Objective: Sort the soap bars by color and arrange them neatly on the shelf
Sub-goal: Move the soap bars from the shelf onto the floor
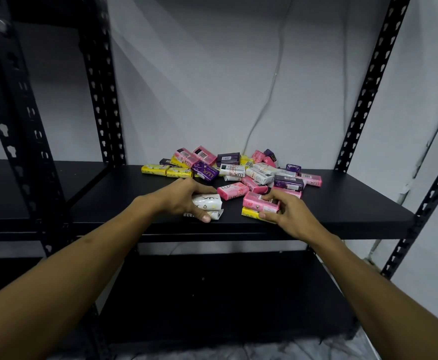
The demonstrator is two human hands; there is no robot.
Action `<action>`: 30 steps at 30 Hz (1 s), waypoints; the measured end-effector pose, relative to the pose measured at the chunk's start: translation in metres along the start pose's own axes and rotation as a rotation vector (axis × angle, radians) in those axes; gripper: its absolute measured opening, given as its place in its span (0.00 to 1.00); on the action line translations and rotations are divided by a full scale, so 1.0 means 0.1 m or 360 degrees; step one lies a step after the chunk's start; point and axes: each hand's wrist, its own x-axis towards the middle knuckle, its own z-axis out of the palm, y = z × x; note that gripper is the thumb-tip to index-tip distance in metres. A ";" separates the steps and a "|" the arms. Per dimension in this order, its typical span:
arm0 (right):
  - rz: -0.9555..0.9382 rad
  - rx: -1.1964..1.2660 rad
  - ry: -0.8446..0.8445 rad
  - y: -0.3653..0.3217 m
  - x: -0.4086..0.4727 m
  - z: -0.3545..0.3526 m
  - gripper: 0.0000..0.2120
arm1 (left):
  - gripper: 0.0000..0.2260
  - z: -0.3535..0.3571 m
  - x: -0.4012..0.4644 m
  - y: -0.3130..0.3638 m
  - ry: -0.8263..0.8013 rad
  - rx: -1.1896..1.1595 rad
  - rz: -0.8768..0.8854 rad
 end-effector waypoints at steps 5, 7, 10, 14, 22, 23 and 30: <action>0.0027 -0.0056 -0.0123 -0.04 -0.02 -0.05 0.19 | 0.39 0.02 0.00 0.03 0.0005 0.0023 -0.0076; 0.0025 -0.0060 -0.0106 -0.06 -0.06 -0.04 0.19 | 0.39 0.06 -0.04 0.04 0.0042 -0.0015 -0.0108; 0.0006 -0.0088 -0.0043 -0.11 -0.11 0.00 0.17 | 0.42 0.17 -0.12 0.03 0.0135 -0.0074 -0.0223; -0.0003 -0.0132 -0.0015 -0.20 -0.18 0.03 0.16 | 0.42 0.25 -0.24 0.12 0.0236 -0.0080 -0.0298; 0.0121 0.0190 0.0171 -0.36 -0.96 0.30 0.18 | 0.35 0.70 -1.07 0.62 0.0607 -0.0331 -0.0328; 0.0163 0.0290 0.0180 -0.34 -1.17 0.43 0.18 | 0.34 0.87 -1.23 0.65 0.0638 -0.0401 -0.0346; 0.0578 0.0500 -0.0131 -0.06 -2.31 1.50 0.18 | 0.36 2.42 -2.07 0.62 0.0377 -0.0766 -0.0806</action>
